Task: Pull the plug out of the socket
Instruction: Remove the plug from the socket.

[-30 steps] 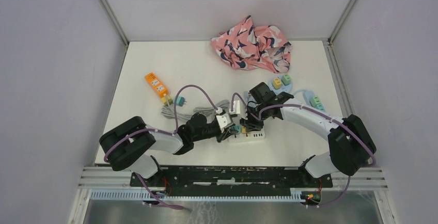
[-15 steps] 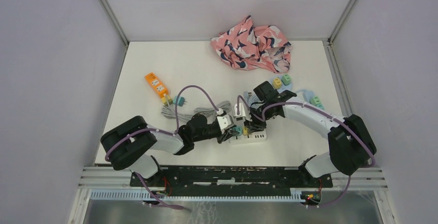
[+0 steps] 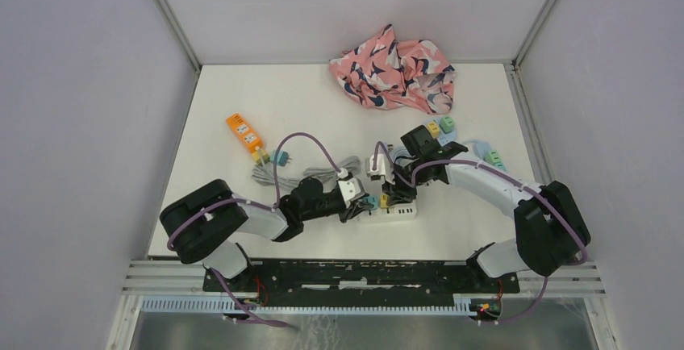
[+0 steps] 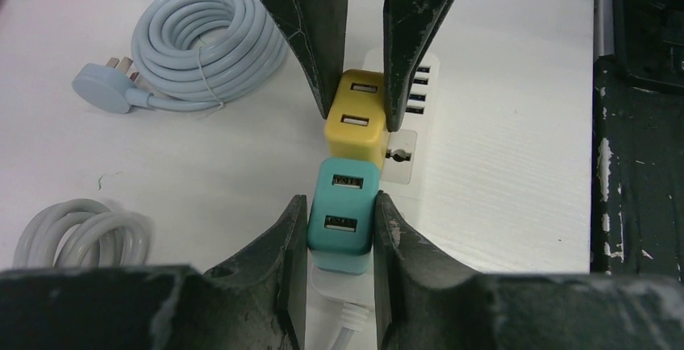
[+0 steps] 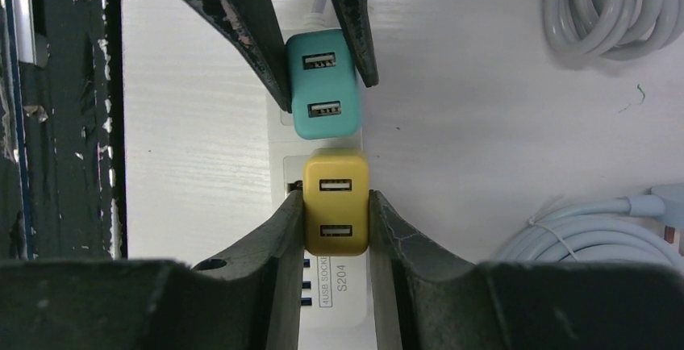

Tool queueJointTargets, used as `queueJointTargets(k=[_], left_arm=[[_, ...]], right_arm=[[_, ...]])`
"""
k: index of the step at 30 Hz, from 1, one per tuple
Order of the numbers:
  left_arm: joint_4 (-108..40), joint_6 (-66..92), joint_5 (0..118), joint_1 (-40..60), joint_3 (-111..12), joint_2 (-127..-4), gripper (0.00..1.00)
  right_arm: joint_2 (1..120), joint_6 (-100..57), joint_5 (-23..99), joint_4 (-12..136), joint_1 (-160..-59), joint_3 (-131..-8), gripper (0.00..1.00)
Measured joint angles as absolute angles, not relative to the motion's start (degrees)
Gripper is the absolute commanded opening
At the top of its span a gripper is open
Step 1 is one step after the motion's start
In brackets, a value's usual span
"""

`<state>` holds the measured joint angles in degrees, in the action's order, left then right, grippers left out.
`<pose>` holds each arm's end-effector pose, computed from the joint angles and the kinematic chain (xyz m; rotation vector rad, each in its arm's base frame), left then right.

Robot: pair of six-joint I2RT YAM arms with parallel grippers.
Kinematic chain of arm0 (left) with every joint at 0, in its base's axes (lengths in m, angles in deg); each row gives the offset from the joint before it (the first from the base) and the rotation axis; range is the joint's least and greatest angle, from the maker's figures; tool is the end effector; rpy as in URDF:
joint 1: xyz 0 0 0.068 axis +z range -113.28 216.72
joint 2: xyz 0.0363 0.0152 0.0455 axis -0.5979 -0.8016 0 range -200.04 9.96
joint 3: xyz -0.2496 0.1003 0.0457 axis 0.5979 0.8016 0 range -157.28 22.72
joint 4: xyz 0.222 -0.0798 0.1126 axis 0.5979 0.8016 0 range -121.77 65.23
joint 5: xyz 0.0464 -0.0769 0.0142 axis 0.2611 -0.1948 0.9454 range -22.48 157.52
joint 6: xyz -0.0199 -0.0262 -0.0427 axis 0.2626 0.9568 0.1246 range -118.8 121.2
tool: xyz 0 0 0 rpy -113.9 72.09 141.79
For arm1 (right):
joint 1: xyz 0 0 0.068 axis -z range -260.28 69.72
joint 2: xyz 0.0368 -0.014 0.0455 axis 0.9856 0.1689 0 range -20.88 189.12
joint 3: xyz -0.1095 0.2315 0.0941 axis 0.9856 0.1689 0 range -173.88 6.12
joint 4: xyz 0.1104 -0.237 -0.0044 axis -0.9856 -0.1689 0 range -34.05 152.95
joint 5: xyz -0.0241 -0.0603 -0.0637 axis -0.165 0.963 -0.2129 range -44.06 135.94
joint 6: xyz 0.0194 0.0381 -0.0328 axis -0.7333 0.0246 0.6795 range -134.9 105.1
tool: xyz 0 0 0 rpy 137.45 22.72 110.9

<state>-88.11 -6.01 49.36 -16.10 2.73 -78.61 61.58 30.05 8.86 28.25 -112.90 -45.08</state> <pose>0.1508 -0.2172 0.1485 1.1257 1.4747 -0.8460 0.2140 0.1624 0.2059 -1.7404 1.8749 0.7924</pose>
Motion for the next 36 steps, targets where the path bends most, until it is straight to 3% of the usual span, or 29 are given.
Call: queueJointTargets(k=[7, 17, 29, 36], left_arm=[[-88.63, -5.98, 48.42, -16.49, 2.71, -78.98, 0.03], [-88.5, -5.98, 47.46, -16.38, 2.41, -79.4, 0.03], [-88.55, -5.96, 47.4, -16.47, 1.62, -80.08, 0.03], [-89.05, -5.94, 46.68, -16.23, 1.51, -80.58, 0.03]], right_arm=[[60.81, 38.97, 5.64, 24.32, -112.64, -45.08, 0.0], [61.6, 30.33, 8.07, 26.44, -113.97, -45.3, 0.0], [61.53, 39.54, 5.18, 22.02, -111.89, -46.32, 0.0], [61.53, 30.01, 6.85, 26.07, -112.88, -45.93, 0.0]])
